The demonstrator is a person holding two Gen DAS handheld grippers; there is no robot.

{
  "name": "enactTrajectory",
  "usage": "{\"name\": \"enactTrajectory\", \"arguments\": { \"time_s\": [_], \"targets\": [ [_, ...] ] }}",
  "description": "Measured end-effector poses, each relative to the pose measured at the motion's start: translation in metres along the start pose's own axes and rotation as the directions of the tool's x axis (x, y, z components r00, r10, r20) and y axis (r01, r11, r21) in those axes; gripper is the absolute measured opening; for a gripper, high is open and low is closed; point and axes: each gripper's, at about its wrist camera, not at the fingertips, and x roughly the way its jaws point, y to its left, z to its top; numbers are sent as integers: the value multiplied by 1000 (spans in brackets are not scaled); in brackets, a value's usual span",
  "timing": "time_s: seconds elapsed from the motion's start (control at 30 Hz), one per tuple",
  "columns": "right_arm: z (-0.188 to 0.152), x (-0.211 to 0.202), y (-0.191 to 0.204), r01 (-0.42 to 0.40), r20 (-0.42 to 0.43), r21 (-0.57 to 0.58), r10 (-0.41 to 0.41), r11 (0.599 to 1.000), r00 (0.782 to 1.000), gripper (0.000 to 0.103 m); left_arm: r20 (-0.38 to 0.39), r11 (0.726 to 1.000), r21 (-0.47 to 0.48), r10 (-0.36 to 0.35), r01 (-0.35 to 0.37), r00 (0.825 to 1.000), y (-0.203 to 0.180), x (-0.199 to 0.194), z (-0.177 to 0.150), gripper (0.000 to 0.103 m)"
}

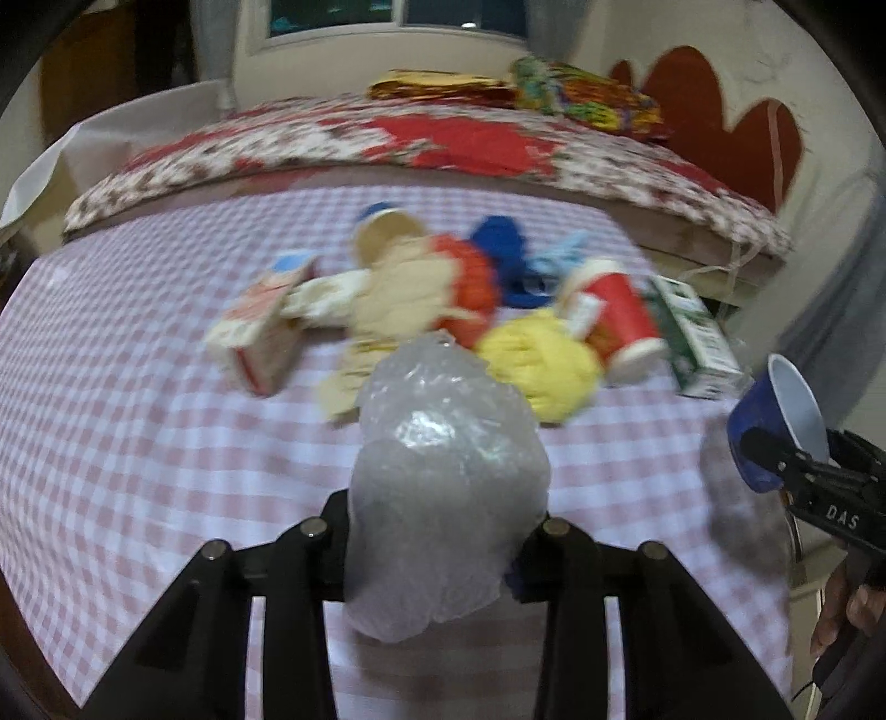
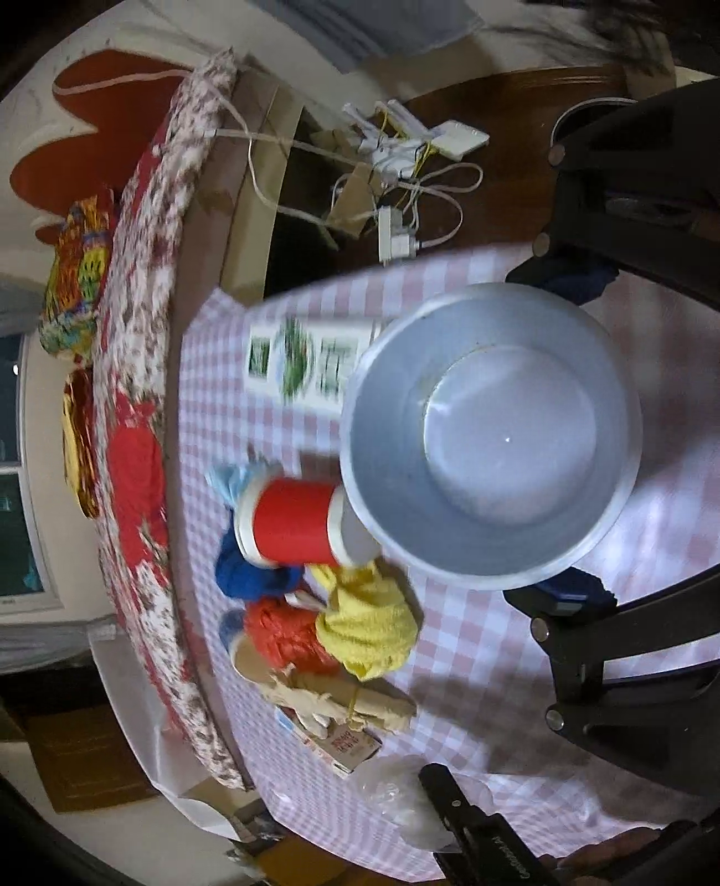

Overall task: Collect trash
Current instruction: 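Carry the bag and bowl in both tools over the black trash bin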

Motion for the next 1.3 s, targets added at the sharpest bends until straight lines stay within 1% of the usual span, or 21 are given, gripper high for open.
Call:
{"name": "enactTrajectory", "arguments": {
  "time_s": [0.17, 0.3, 0.4, 0.5, 0.67, 0.73, 0.8, 0.87, 0.93, 0.97, 1.0, 1.03, 1.1, 1.13, 1.2, 1.23, 1.3],
  "targets": [
    [-14, -27, -49, 52, 25, 39, -53, 998, 998, 77, -3, 993, 83, -84, 83, 997, -53, -1, 7, 38],
    [-30, -46, -95, 101, 34, 84, -104, 991, 994, 77, -11, 977, 155, -148, 148, 989, -103, -1, 10, 38],
    [-45, -58, -133, 141, 28, 133, -146, 981, 989, 77, -25, 958, 211, -196, 196, 980, -142, 1, 11, 38],
    [-60, -70, -168, 175, 21, 183, -182, 967, 983, 77, -49, 932, 266, -241, 245, 969, -180, 3, 8, 38],
    [-92, -86, -221, 234, -6, 239, -239, 943, 971, 77, -111, 876, 355, -309, 328, 945, -244, 4, -7, 38],
    [-106, -91, -239, 259, -25, 255, -261, 932, 965, 77, -135, 863, 365, -323, 350, 937, -265, 5, -14, 38],
    [-119, -95, -255, 276, -42, 267, -275, 923, 960, 77, -161, 844, 386, -337, 373, 928, -286, 6, -23, 38],
    [-134, -97, -268, 296, -60, 259, -291, 919, 955, 77, -200, 820, 393, -365, 416, 909, -307, 9, -33, 38],
    [-150, -98, -280, 301, -72, 250, -292, 920, 954, 77, -238, 795, 413, -377, 445, 895, -327, 12, -42, 38],
    [-156, -97, -286, 298, -79, 247, -288, 922, 954, 77, -257, 777, 434, -379, 456, 889, -338, 14, -48, 38],
    [-165, -97, -292, 295, -89, 247, -282, 923, 955, 77, -270, 766, 447, -376, 461, 887, -346, 17, -50, 38],
    [-170, -97, -296, 293, -93, 248, -278, 923, 956, 77, -294, 748, 464, -375, 475, 879, -355, 22, -55, 38],
    [-183, -94, -304, 286, -105, 250, -267, 925, 958, 77, -331, 722, 483, -374, 496, 866, -369, 30, -62, 38],
    [-188, -91, -306, 285, -111, 249, -265, 926, 958, 77, -353, 705, 492, -375, 511, 857, -376, 35, -66, 38],
    [-198, -85, -311, 277, -121, 243, -254, 930, 960, 77, -378, 690, 508, -358, 515, 854, -387, 46, -71, 38],
    [-203, -79, -313, 269, -131, 230, -244, 935, 961, 77, -394, 683, 510, -354, 523, 848, -393, 52, -75, 38],
    [-210, -68, -316, 266, -151, 204, -238, 942, 959, 77, -422, 676, 512, -339, 530, 841, -403, 62, -82, 38]
  ]
}}
